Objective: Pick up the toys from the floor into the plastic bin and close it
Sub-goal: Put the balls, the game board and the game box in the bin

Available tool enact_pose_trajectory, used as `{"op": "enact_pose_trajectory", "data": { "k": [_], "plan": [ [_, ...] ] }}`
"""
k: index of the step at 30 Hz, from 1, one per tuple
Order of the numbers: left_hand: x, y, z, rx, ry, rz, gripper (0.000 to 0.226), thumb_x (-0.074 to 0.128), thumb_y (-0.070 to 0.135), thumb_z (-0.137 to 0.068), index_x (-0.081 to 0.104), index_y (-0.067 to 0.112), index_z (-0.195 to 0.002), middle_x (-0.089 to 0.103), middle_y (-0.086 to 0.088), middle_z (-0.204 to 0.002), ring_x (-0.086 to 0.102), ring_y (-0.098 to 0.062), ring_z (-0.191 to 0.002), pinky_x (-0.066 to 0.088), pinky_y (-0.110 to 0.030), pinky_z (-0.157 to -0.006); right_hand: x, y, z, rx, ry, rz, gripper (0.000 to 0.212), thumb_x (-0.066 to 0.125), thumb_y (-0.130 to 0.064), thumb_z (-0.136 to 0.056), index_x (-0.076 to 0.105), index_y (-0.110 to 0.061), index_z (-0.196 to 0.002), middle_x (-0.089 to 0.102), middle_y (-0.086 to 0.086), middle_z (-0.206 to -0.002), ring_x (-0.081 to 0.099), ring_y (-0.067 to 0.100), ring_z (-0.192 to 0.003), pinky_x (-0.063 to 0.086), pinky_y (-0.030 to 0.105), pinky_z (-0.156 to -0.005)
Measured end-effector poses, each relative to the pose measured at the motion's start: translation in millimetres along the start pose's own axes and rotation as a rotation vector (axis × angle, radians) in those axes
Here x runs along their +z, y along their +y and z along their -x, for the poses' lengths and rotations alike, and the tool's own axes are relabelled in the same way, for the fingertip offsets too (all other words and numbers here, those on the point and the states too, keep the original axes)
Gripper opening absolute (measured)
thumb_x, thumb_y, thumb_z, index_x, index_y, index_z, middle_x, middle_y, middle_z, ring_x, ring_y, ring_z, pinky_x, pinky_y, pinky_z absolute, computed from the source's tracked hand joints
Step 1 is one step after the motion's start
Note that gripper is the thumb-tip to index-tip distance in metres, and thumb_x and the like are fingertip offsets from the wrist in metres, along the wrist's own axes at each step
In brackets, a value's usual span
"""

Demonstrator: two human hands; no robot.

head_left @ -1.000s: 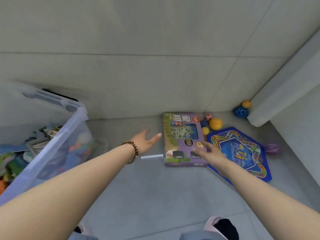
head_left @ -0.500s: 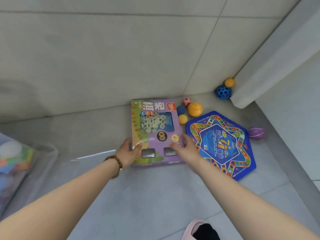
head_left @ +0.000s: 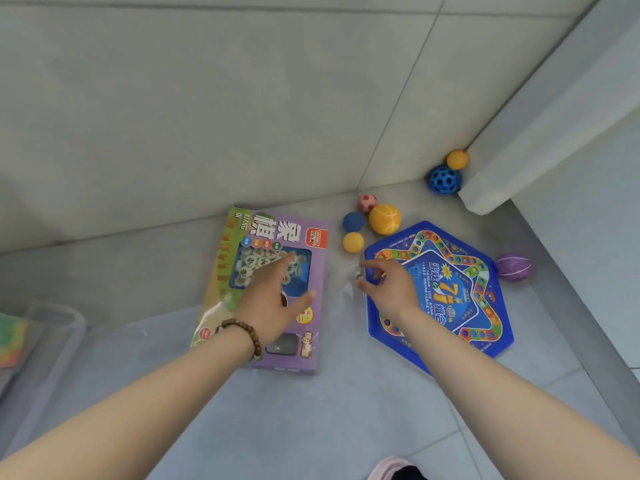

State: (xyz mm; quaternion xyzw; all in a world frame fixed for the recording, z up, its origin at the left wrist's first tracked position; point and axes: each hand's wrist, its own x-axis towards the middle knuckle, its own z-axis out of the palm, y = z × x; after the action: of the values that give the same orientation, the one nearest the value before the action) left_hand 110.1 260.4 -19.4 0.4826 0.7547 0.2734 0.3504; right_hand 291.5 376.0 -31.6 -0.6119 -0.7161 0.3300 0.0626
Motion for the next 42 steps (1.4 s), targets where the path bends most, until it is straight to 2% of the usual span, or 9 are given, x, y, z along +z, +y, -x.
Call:
{"op": "enact_pose_trajectory", "data": {
  "k": [4, 7, 10, 13, 19, 22, 30, 34, 42],
  "plan": [
    [13, -6, -19, 0.026, -0.212, -0.418, 0.078, 0.035, 0.062, -0.089, -0.003, 0.031, -0.149, -0.006, 0.008, -0.158, -0.008, -0.014, -0.145, -0.001, -0.037, -0.119, 9, 5, -9, -0.046, -0.03, 0.179, 0.028, 0.061, -0.032, -0.088, 0.062, -0.027, -0.115, 0.052, 0.006, -0.114, 0.053, 0.024, -0.102, 0.045, 0.032, -0.08],
    [18, -10, -30, 0.002, -0.154, -0.376, 0.07, 0.034, 0.057, -0.092, 0.008, 0.027, -0.15, 0.004, 0.007, -0.158, 0.0, -0.014, -0.145, 0.004, -0.033, -0.118, 10, 6, -14, -0.093, -0.01, 0.327, 0.022, 0.054, -0.029, -0.093, 0.062, -0.023, -0.112, 0.052, 0.006, -0.111, 0.054, 0.025, -0.101, 0.043, 0.029, -0.075],
    [19, -2, -34, 0.039, 0.047, -0.024, 0.048, 0.045, 0.041, -0.093, 0.04, 0.021, -0.137, 0.043, 0.003, -0.139, 0.035, -0.016, -0.131, 0.029, -0.028, -0.108, 9, 5, -19, -0.095, -0.006, 0.333, 0.02, 0.055, -0.029, -0.092, 0.064, -0.02, -0.108, 0.056, 0.004, -0.102, 0.055, 0.022, -0.094, 0.038, 0.023, -0.068],
    [22, 21, -37, -0.098, 0.027, 0.417, 0.022, 0.04, 0.033, -0.097, 0.057, 0.024, -0.109, 0.059, 0.002, -0.115, 0.057, -0.012, -0.101, 0.045, -0.019, -0.086, 3, -14, -21, 0.011, 0.071, -0.191, 0.021, 0.066, -0.035, -0.085, 0.069, -0.017, -0.095, 0.06, -0.001, -0.083, 0.054, 0.01, -0.074, 0.037, 0.015, -0.059],
    [9, 43, -59, -0.633, -0.171, 1.368, 0.04, 0.029, 0.033, -0.101, 0.058, 0.006, -0.101, 0.065, -0.009, -0.089, 0.065, -0.019, -0.071, 0.057, -0.028, -0.058, -9, -56, -20, -0.187, -0.12, -0.459, 0.017, 0.069, -0.041, -0.078, 0.071, -0.032, -0.093, 0.06, -0.003, -0.099, 0.052, 0.006, -0.082, 0.039, 0.013, -0.068],
    [-1, 31, -71, -0.567, -0.034, 1.117, 0.028, 0.033, 0.018, -0.101, 0.058, 0.007, -0.093, 0.055, -0.003, -0.065, 0.051, -0.012, -0.051, 0.044, -0.019, -0.044, -9, -53, -38, -0.16, -0.002, -0.374, 0.031, 0.07, -0.034, -0.081, 0.063, -0.031, -0.111, 0.05, -0.006, -0.118, 0.05, 0.005, -0.101, 0.037, 0.006, -0.077],
    [-12, 7, -78, -0.487, 0.006, 0.85, 0.03, 0.031, 0.011, -0.101, 0.057, 0.011, -0.086, 0.043, -0.002, -0.063, 0.037, -0.004, -0.039, 0.033, -0.015, -0.036, 8, -54, -81, -0.038, -0.186, 0.366, 0.089, 0.064, 0.001, -0.079, 0.017, -0.032, -0.148, -0.004, -0.002, -0.157, 0.013, 0.029, -0.143, 0.045, 0.039, -0.098],
    [-14, 8, -74, -0.483, -0.022, 0.843, 0.029, 0.032, 0.011, -0.101, 0.057, 0.01, -0.086, 0.043, -0.003, -0.064, 0.037, -0.003, -0.038, 0.032, -0.014, -0.035, 5, -56, -87, -0.029, -0.188, 0.417, 0.053, 0.067, -0.007, -0.081, 0.046, -0.023, -0.128, 0.016, 0.007, -0.147, 0.054, 0.03, -0.111, 0.05, 0.03, -0.08],
    [-42, 38, -36, -0.645, -0.159, 1.033, 0.032, 0.039, 0.019, -0.1, 0.059, 0.005, -0.079, 0.053, -0.004, -0.068, 0.05, -0.012, -0.047, 0.046, -0.019, -0.042, -24, -75, -46, 0.024, -0.138, -0.091, 0.045, 0.074, -0.019, -0.078, 0.059, -0.007, -0.118, 0.056, 0.008, -0.121, 0.055, 0.02, -0.106, 0.039, 0.023, -0.081]
  ]
}}
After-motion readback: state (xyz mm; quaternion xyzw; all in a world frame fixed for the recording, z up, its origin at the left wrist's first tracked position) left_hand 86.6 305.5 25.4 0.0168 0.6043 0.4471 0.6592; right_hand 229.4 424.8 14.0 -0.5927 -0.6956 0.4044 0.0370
